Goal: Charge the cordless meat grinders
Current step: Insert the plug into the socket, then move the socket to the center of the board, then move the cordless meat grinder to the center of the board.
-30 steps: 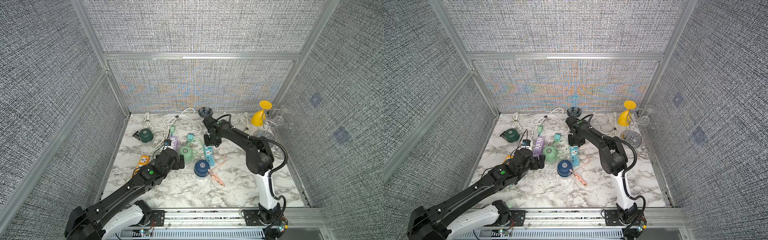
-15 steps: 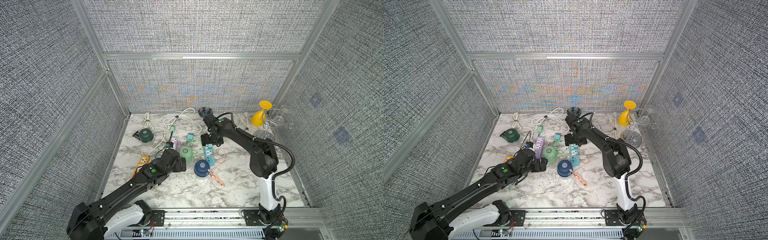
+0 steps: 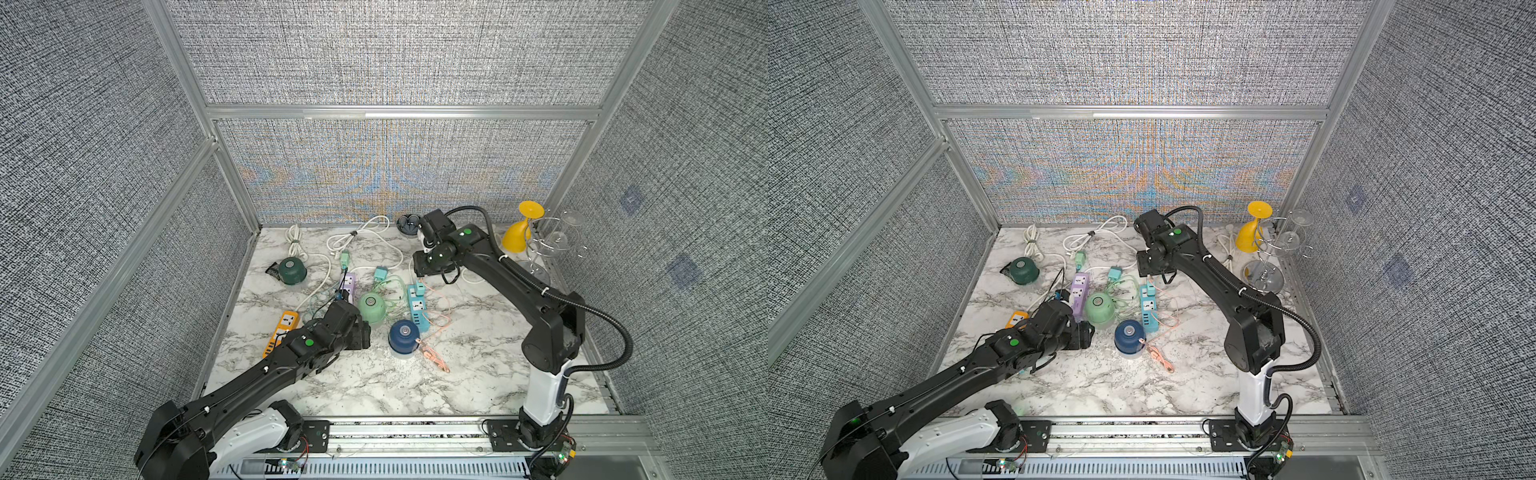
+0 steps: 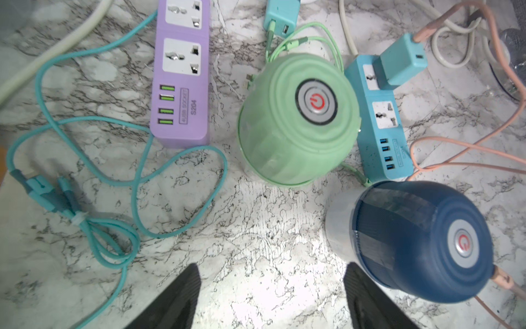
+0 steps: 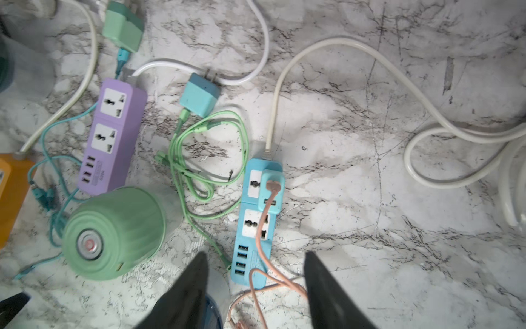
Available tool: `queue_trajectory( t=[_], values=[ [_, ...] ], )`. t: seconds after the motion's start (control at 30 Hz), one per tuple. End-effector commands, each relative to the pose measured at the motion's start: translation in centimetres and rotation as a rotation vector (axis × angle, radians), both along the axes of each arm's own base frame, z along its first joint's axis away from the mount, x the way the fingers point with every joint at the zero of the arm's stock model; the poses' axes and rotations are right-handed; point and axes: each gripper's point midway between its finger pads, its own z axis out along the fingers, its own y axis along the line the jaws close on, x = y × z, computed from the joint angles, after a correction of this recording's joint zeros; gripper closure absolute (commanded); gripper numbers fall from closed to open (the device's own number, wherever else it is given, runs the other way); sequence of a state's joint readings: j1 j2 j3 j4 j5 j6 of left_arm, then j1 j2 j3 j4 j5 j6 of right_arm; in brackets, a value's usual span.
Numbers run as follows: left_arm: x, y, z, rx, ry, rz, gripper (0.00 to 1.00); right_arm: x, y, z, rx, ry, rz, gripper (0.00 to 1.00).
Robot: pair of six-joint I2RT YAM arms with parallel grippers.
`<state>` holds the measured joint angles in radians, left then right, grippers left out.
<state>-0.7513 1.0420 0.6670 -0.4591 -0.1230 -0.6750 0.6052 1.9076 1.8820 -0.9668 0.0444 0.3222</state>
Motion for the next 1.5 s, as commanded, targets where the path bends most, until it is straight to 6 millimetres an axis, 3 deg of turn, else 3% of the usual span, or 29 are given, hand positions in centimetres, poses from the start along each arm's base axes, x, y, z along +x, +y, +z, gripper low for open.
queue_trajectory(
  t=[0.0, 0.1, 0.27, 0.43, 0.63, 0.8, 1.27, 1.47],
  values=[
    [-1.1, -0.3, -1.2, -0.014, 0.067, -0.02, 0.29, -2.4, 1.8, -1.2, 0.013, 0.096, 0.103, 0.93],
    [-1.8, -0.4, -2.2, -0.022, 0.113, -0.023, 0.36, -3.9, 3.3, -3.9, 0.002, 0.192, 0.154, 1.0],
    [-2.6, -0.5, -3.5, -0.041, 0.146, -0.008, 0.39, -4.5, 4.4, -8.6, -0.016, 0.277, 0.166, 1.0],
    [-2.6, -1.3, -4.0, -0.063, 0.133, -0.013, 0.39, -4.3, 5.4, -11.7, -0.022, 0.324, 0.177, 1.0],
    [-1.9, -3.2, -4.2, -0.098, 0.071, -0.039, 0.38, -3.9, 5.2, -14.5, -0.068, 0.358, 0.172, 1.0],
    [-0.7, -4.1, -4.4, -0.114, 0.009, -0.042, 0.33, -3.6, 3.5, -15.8, -0.095, 0.367, 0.135, 1.0],
    [0.3, -7.6, -6.7, -0.045, 0.062, -0.147, 0.36, -2.5, -3.1, -16.2, -0.104, 0.363, 0.028, 1.0],
    [0.5, -10.1, -6.9, -0.06, 0.075, -0.198, 0.37, -1.3, -6.2, -15.8, -0.093, 0.359, -0.029, 1.0]
  ],
)
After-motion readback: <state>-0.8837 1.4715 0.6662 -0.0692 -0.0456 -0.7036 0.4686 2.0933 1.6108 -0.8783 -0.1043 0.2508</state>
